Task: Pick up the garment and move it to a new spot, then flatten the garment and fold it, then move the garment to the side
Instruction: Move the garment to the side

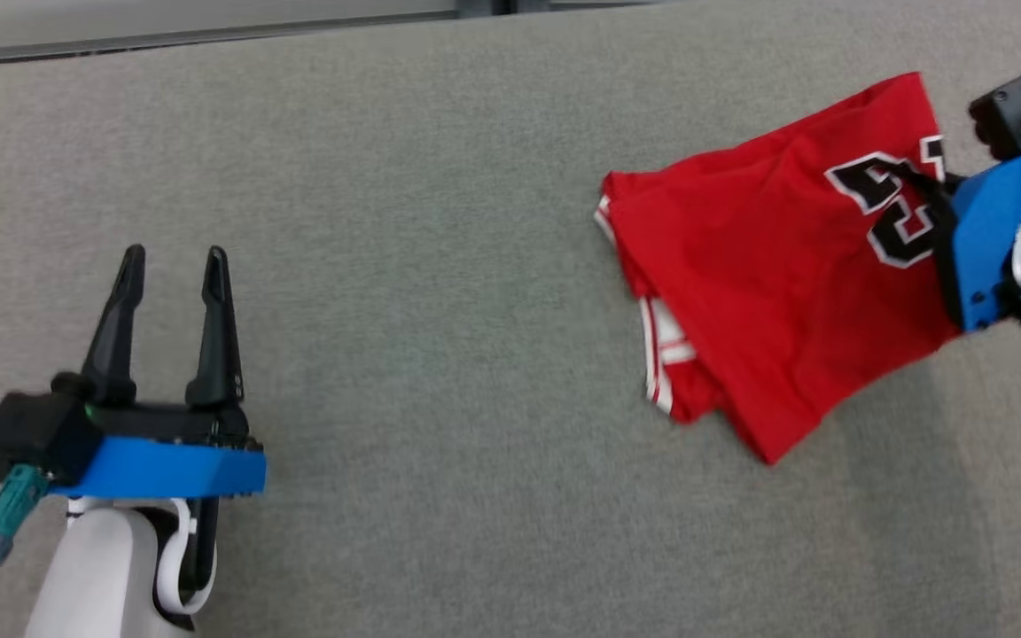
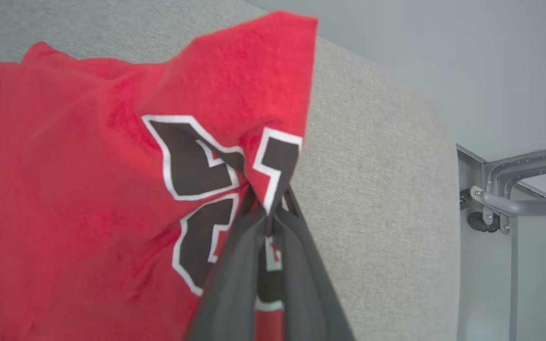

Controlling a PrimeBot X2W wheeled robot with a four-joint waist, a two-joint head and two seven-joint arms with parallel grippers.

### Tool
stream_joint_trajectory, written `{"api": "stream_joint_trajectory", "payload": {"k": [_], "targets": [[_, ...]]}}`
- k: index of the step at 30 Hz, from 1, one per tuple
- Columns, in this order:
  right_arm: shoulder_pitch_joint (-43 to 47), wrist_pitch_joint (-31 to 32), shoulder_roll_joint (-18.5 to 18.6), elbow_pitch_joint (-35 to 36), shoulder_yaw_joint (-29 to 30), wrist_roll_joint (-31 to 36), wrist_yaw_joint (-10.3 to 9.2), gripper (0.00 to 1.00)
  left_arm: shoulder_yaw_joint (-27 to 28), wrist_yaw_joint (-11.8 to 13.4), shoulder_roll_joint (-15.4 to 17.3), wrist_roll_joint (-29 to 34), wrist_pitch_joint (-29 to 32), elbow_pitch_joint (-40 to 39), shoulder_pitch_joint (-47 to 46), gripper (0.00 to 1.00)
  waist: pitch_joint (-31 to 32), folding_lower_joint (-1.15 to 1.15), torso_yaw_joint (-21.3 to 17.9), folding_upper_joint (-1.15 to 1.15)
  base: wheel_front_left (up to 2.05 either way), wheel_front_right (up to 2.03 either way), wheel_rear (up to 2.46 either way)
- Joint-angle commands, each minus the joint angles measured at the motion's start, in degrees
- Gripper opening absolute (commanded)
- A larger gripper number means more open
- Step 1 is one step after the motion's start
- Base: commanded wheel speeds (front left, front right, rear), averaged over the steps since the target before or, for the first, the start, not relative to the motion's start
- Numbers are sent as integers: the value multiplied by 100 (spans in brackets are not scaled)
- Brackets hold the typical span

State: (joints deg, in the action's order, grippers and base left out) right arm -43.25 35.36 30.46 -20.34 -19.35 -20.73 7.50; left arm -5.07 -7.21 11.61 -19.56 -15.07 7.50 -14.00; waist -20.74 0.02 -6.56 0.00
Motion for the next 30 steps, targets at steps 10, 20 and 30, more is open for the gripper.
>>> {"api": "stream_joint_trajectory", "payload": {"k": [10, 20, 30], "targets": [[-538, -679, 765, -375, 742, 352, -1, 0, -186, -42, 261, 189, 14, -400, -588, 100, -825, -2, -511, 0, 0, 0, 0], [-840, -1404, 895, -723, 1227, 954, -2, 0, -201, 86, 498, 353, 192, -929, -627, 100, -1276, -2, -667, 0, 0, 0, 0], [-666, -1692, 643, -886, 1569, 1453, -3, 100, -283, 99, 494, 308, 205, -989, -527, 100, -1235, -2, -652, 0, 0, 0, 0]]}}
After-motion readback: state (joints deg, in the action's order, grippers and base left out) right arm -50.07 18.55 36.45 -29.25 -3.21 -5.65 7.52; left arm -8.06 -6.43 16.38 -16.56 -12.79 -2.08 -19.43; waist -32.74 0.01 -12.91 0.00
